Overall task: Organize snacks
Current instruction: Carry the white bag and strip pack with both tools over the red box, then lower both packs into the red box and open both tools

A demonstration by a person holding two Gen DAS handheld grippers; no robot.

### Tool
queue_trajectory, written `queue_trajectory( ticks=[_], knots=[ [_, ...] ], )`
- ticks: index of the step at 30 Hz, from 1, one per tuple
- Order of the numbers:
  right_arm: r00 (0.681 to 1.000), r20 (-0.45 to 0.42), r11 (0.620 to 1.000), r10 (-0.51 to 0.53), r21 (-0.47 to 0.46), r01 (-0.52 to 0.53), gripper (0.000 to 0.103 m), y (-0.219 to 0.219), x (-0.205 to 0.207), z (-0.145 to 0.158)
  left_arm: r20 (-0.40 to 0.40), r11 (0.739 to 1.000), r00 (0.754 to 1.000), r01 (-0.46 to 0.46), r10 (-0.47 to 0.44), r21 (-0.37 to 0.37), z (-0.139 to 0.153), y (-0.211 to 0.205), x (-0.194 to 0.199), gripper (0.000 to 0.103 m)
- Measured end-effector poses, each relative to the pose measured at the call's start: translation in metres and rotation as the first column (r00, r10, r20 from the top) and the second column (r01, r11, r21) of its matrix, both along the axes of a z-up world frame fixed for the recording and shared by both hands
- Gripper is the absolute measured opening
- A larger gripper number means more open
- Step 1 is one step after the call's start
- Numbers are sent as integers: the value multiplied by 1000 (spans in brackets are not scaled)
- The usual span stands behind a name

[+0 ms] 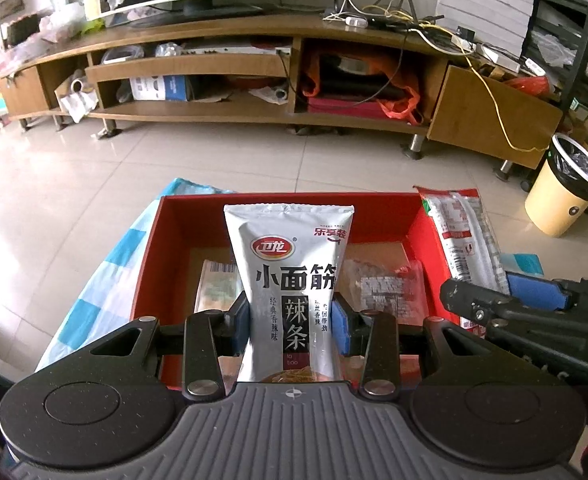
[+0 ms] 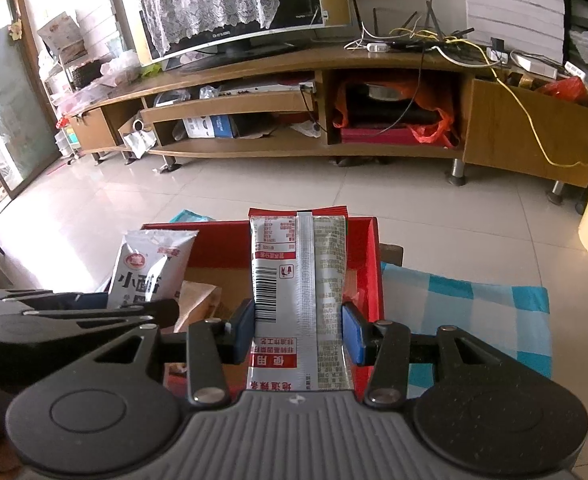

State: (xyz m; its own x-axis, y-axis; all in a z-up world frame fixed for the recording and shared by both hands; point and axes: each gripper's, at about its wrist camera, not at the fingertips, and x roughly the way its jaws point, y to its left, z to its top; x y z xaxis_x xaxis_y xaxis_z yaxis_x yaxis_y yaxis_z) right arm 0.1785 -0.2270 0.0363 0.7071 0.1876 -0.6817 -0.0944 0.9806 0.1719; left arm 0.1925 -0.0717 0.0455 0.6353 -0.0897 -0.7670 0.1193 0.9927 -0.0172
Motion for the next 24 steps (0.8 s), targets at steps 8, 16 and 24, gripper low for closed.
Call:
queue_trajectory(
  ticks=[8,16,24],
  knots=[
    [1000,-26,1000,-3,-10,2,46,-1,17,-9,-2,1000,1000,-14,14,5,-4,5,15,48],
    [999,-55,1000,-4,-4,3,46,-1,32,-20,-21,1000,999,-24,25,10,-12,2,29,49],
    [996,-89,1000,11,-20,-13,46,6,44,-34,-42,999,999,-33,33,24,-22,-1,38,49]
  ],
)
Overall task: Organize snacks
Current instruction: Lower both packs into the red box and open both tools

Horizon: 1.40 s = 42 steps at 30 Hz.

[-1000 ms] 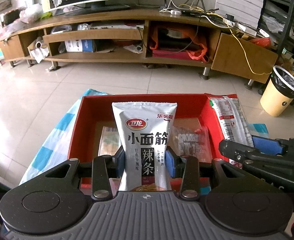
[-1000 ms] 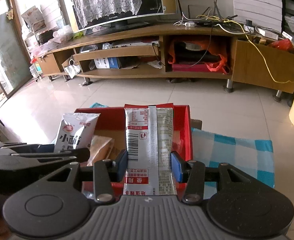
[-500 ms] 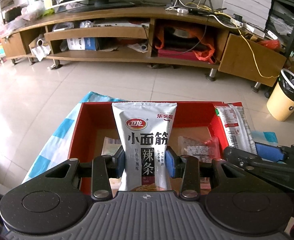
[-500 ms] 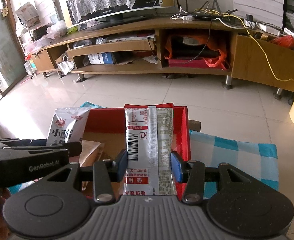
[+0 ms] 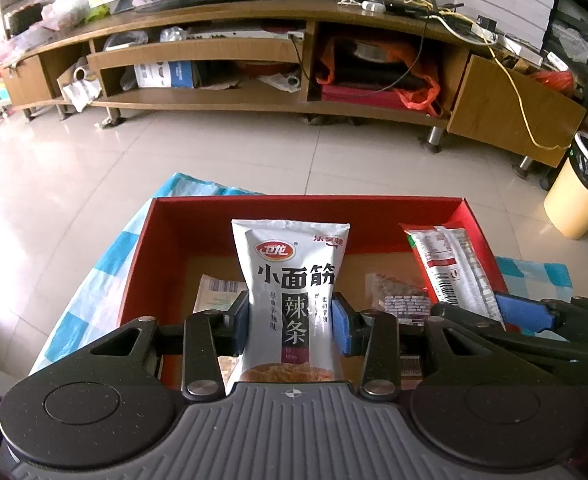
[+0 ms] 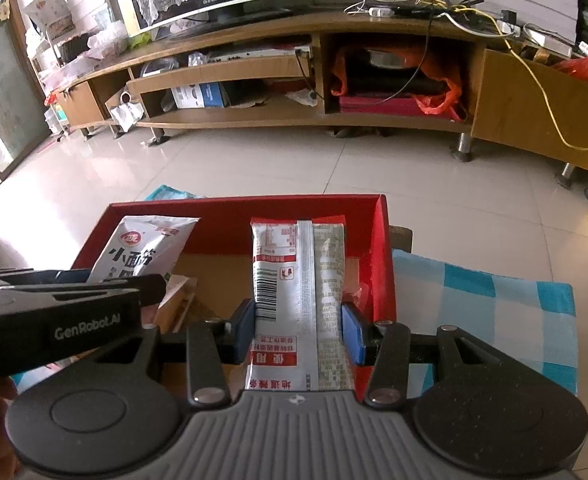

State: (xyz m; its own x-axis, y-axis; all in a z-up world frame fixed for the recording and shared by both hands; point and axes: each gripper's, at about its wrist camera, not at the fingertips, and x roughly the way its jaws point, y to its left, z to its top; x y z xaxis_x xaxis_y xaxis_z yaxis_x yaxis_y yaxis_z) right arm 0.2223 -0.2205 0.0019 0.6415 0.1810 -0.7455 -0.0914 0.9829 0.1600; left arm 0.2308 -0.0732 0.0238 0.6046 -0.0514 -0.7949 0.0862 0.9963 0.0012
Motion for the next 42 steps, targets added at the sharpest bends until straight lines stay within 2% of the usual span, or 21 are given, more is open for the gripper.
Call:
queue_trajectory(
  ticks=[26,42],
  knots=[
    [998,-62,999,19,-41,-22,47,8,23,-31,-35,999,999,-18,19,38,-20,-6,17,50],
    [999,-31,999,10,-51,-12,48,9,19,-25,12,999,1000,-17,17,41,-9,-6,13,63]
  ],
)
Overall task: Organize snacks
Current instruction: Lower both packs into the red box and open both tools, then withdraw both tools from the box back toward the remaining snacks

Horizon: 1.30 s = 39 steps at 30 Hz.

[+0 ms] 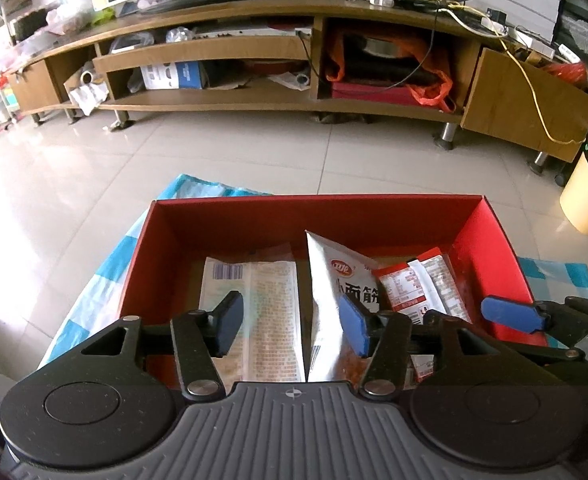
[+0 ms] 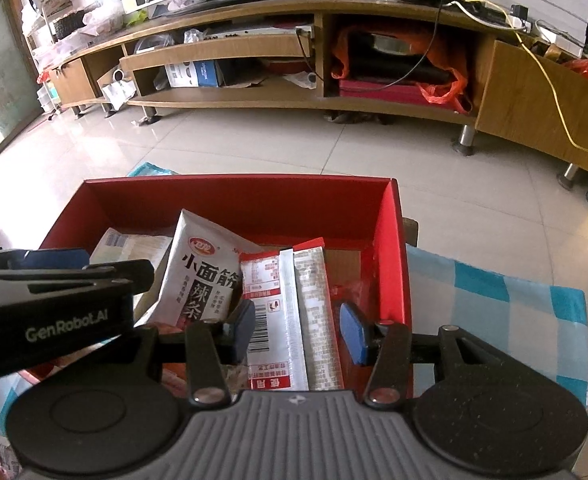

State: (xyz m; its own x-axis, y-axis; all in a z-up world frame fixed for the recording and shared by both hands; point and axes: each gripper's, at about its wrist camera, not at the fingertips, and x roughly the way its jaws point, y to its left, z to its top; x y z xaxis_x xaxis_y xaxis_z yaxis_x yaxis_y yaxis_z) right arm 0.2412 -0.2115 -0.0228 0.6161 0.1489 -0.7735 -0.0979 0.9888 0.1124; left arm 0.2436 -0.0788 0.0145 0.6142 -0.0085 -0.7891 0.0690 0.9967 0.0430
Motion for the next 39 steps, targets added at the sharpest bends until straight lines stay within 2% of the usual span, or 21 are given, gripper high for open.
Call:
queue_trajectory(
  ticks=[28,39],
  knots=[
    [998,56,1000,1,-2,-1,48,5,-29,25,58,1000,998,18,-17,-12,25,5,-29,71],
    [996,66,999,52,-17,-51,48,20,-52,33,54,1000,998,13,-12,-8,30,26,-51,75]
  ],
)
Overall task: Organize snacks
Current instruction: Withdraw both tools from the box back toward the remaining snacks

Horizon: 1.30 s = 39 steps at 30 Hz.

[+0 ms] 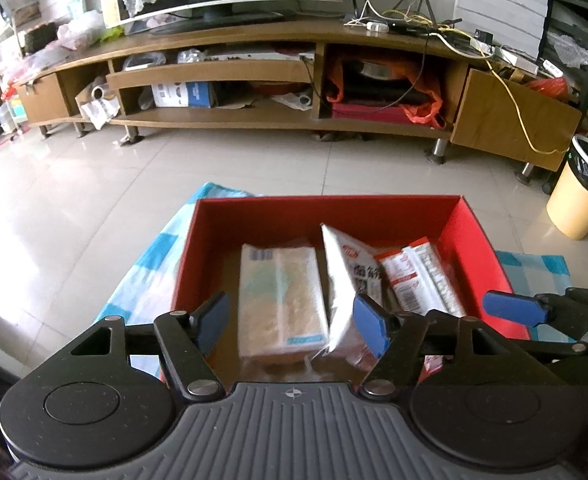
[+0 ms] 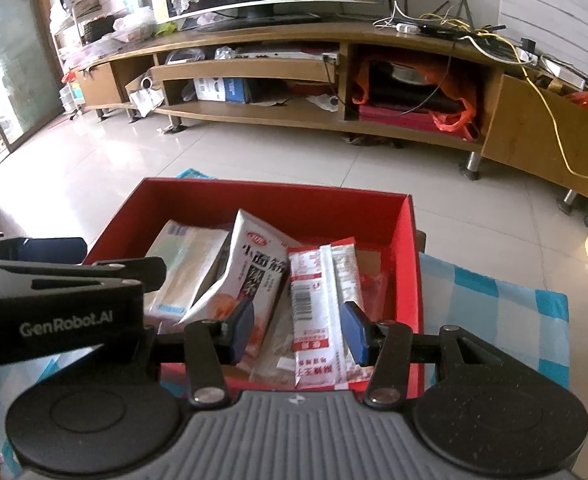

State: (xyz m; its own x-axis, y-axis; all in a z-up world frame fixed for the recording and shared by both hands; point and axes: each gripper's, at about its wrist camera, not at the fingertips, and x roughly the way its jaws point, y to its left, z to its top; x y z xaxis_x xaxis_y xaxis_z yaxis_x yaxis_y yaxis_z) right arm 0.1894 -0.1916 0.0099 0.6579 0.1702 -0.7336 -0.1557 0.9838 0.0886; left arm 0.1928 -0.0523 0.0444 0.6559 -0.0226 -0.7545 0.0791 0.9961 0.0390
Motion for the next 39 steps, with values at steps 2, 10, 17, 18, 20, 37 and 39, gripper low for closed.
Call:
queue_trajectory(
  ticks=[2,10,17,18,20,37,39],
  knots=[
    [1000,-5,1000,5,3,-5,48,3,-4,-1,-5,1000,1000,1,-1,6,0,4,-3,75],
    [999,-16,999,45,1,-45,48,16,-30,1,-34,1000,999,7,-7,16,-4,22,-27,75],
    [996,-61,997,72,14,-71,49,24,-51,-6,-80,1000,997,-17,18,13,-10,46,-50,76],
    [995,-66,997,75,7,-75,49,25,-53,-7,-85,1000,996,-22,23,17,-12,50,-54,76],
    [994,-75,997,83,4,-83,49,28,-58,-10,-99,999,994,-38,40,22,-15,58,-61,76],
    [982,-115,989,150,28,-148,54,34,-88,-18,-231,999,973,18,-6,50,-64,110,-88,85],
    [982,-120,989,148,32,-145,54,33,-88,-19,-267,1000,964,6,-6,0,-72,118,-85,87]
  ],
)
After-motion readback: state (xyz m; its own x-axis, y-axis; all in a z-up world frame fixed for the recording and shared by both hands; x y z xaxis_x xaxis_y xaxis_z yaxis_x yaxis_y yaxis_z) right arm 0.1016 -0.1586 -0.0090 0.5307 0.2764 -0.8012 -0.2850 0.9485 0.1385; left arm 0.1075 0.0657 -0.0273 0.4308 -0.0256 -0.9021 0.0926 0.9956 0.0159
